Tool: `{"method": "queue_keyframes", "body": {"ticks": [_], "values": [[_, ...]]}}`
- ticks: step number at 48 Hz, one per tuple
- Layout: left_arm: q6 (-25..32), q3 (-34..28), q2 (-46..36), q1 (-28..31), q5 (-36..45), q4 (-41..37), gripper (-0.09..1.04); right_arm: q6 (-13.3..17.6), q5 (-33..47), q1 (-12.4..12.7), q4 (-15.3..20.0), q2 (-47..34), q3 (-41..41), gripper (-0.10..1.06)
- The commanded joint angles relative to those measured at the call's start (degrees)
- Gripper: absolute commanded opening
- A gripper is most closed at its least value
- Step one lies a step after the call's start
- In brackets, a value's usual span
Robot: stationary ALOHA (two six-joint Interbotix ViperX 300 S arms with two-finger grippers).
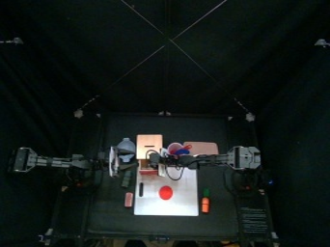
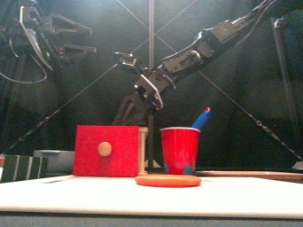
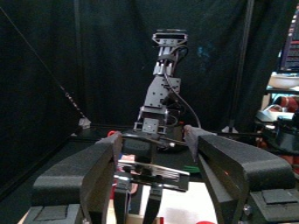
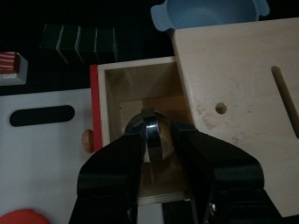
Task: Get the cutter from the drawer then cut the dough then place the extra dough in the bowl
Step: Place the cutter on the board
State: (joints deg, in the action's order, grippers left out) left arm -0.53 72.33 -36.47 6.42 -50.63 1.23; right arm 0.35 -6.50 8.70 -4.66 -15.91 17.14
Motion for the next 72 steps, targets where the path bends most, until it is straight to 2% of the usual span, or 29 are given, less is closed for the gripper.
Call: {"method": "queue_keyframes", "body": {"ticks": [1, 19, 29, 37, 54, 72], "values": [[-0.1, -0.4, 0.1, 0.2, -0.5, 0.4, 0.93, 0.1, -0.6, 0.1, 0.0, 0.9, -1.5, 0.7], [-0.1, 0.0, 0.0, 0.2, -0.5, 2.5, 0.93, -0.4, -1.0, 0.0, -0.8, 0.7, -2.0, 0.67], [0.0, 0.4, 0.1, 0.6, -0.5, 3.5, 0.93, -0.1, -1.0, -0.2, -2.5, 1.0, -2.0, 0.52], [0.0, 0.4, 0.1, 1.0, -0.5, 3.6, 0.93, -0.2, -1.0, -0.7, -2.8, 1.5, -2.2, 0.45], [0.0, 0.6, 0.1, 3.9, -0.5, 3.6, 0.93, -0.5, -1.2, -3.6, -2.8, 5.3, -2.2, 0.45], [0.0, 0.9, 0.1, 5.8, -0.4, 3.7, 0.93, -0.6, -1.5, -4.3, -3.2, 8.8, -2.1, 0.45]]}}
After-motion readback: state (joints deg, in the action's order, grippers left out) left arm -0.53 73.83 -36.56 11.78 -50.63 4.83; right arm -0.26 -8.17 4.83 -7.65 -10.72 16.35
